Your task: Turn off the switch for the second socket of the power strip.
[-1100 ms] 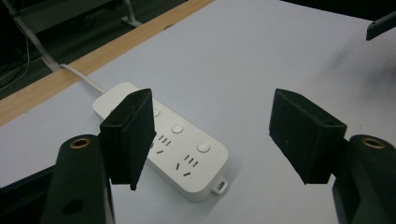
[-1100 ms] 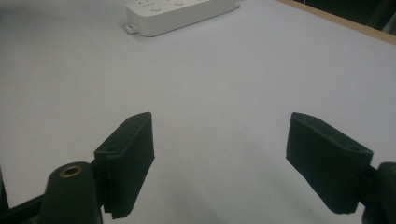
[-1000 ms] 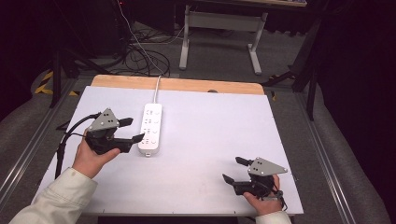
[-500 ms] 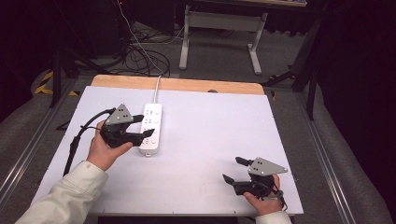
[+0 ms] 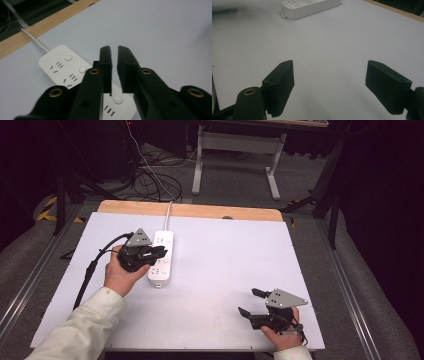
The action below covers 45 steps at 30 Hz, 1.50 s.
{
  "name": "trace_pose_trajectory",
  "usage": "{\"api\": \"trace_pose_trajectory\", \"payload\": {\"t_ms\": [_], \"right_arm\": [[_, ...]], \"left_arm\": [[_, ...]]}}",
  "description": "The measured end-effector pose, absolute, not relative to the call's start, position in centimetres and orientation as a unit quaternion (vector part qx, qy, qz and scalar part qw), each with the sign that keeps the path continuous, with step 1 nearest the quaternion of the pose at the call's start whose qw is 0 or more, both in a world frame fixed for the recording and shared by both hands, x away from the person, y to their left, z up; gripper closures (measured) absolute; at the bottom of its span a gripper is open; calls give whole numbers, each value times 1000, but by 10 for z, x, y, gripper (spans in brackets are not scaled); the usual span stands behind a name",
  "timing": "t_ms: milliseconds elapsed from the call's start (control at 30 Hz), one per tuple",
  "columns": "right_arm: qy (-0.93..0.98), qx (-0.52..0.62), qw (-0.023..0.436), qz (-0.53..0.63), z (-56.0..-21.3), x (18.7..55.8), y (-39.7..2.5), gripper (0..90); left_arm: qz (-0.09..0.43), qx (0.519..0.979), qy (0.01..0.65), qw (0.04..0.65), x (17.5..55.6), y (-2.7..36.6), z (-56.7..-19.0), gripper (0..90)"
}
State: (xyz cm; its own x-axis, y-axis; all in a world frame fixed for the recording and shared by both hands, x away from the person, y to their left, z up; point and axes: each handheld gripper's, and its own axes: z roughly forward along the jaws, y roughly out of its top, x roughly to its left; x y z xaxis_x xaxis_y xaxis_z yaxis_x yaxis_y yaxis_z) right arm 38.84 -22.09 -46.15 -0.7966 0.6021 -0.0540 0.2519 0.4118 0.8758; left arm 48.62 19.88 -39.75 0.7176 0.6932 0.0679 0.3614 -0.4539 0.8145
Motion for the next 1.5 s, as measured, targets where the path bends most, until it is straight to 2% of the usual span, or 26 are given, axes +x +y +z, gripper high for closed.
{"api": "trace_pose_trajectory", "payload": {"t_ms": [33, 67, 467, 633, 900, 1500], "right_arm": [[820, 260, 184, 476, -461, 388, -221, 235], [820, 260, 184, 476, -461, 388, -221, 235], [818, 262, 179, 479, -462, 389, -222, 235], [818, 263, 178, 480, -462, 389, -222, 233], [817, 264, 176, 481, -463, 389, -222, 233], [819, 263, 175, 479, -463, 390, -222, 230]], "left_arm": [[200, 829, 318, 415, 486, 199, -398, 891], [196, 826, 325, 416, 490, 199, -399, 897], [172, 817, 366, 411, 517, 202, -413, 900], [140, 814, 381, 416, 532, 205, -424, 900], [130, 810, 396, 413, 546, 209, -438, 900], [148, 814, 369, 423, 557, 207, -457, 900]]}}
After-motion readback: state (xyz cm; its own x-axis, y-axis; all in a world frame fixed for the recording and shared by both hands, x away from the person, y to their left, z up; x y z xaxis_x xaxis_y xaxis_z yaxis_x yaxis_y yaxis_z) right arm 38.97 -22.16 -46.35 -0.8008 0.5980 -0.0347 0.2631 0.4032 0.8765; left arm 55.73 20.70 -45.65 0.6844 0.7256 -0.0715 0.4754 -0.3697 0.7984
